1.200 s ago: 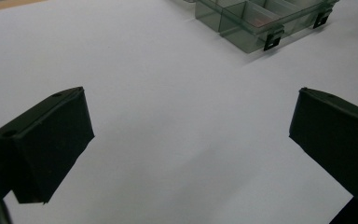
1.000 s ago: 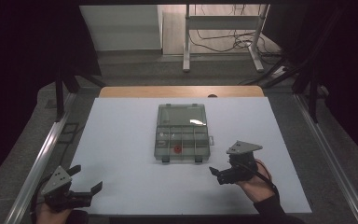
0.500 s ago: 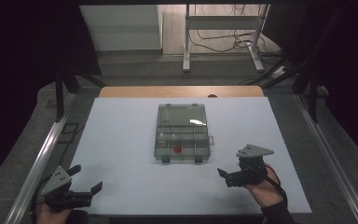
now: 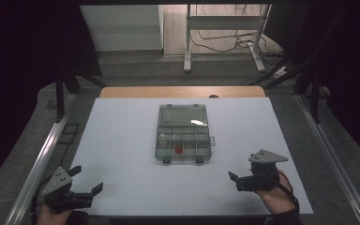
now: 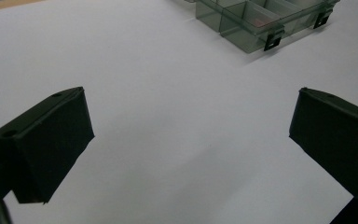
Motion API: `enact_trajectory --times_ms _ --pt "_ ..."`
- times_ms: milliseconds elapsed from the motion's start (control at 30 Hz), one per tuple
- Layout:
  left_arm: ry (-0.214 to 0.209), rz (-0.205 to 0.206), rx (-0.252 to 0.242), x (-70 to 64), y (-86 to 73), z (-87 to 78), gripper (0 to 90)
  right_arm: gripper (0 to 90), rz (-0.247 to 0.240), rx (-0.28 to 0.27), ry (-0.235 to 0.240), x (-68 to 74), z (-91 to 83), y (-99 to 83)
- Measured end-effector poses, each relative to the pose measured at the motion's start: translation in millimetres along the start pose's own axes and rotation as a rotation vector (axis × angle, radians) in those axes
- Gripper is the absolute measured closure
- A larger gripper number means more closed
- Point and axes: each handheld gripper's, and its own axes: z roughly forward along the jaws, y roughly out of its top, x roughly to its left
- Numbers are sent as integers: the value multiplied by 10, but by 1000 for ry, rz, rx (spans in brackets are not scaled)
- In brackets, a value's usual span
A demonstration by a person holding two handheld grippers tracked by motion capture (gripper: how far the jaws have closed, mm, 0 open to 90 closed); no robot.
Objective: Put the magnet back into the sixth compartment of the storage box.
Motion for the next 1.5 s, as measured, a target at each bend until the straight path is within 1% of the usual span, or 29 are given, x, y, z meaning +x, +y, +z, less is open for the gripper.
enact_trajectory --times_ms 333,633,800,1000,1233,1500 --pt "1 1 1 -2 1 1 1 0 29 -17 -50 -86 -123 -144" --pt "1 3 2 -4 1 2 1 0 43 -21 -96 -123 -198 -278" --pt "1 4 2 -5 2 3 1 0 49 -13 -112 -126 -231 -342" --pt "1 5 2 -6 2 4 1 0 56 -17 -133 -133 -279 -404" --pt "2 6 3 -8 4 6 2 0 75 -12 -160 -164 -329 -509" --pt "3 8 4 -10 5 7 2 0 97 -8 -180 -202 -387 -606"
